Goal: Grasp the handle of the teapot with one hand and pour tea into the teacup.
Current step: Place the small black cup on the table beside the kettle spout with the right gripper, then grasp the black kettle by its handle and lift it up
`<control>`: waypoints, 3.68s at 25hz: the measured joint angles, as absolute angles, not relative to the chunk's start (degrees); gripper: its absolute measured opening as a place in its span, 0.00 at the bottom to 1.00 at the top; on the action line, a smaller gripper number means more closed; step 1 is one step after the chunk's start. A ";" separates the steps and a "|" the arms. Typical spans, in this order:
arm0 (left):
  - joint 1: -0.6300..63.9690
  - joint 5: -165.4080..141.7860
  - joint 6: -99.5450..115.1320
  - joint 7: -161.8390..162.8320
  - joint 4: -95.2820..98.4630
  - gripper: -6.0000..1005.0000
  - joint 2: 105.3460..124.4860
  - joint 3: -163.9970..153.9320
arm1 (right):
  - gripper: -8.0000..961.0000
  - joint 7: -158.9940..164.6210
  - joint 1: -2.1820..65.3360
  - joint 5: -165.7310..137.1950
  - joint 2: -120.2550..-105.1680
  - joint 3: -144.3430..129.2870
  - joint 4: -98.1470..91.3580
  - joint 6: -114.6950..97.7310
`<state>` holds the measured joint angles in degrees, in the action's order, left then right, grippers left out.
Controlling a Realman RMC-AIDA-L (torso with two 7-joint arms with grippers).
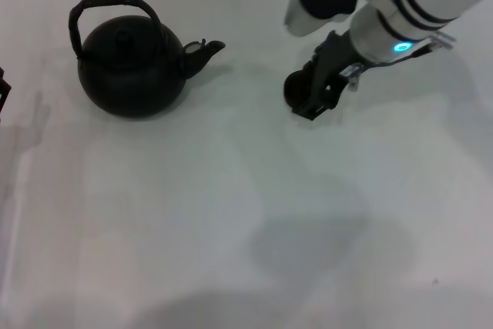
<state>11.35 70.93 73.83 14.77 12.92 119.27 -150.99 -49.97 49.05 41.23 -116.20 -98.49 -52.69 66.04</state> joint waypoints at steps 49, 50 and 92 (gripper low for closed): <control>11.53 72.07 73.83 14.65 12.48 0.88 119.24 -149.82 | 0.91 -50.02 45.41 47.57 -115.99 -107.66 -56.52 61.52; 11.46 72.26 73.83 14.62 12.48 0.88 119.27 -149.67 | 0.91 -50.08 45.13 47.59 -115.99 -107.55 -56.67 61.34; 9.84 72.42 78.32 14.33 12.48 0.88 119.34 -149.50 | 0.90 -141.11 23.84 141.35 -116.01 -58.76 -8.67 71.38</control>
<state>9.84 72.42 78.32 14.33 12.48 119.34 -149.50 -141.11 23.84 141.35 -116.01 -58.76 -8.67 71.38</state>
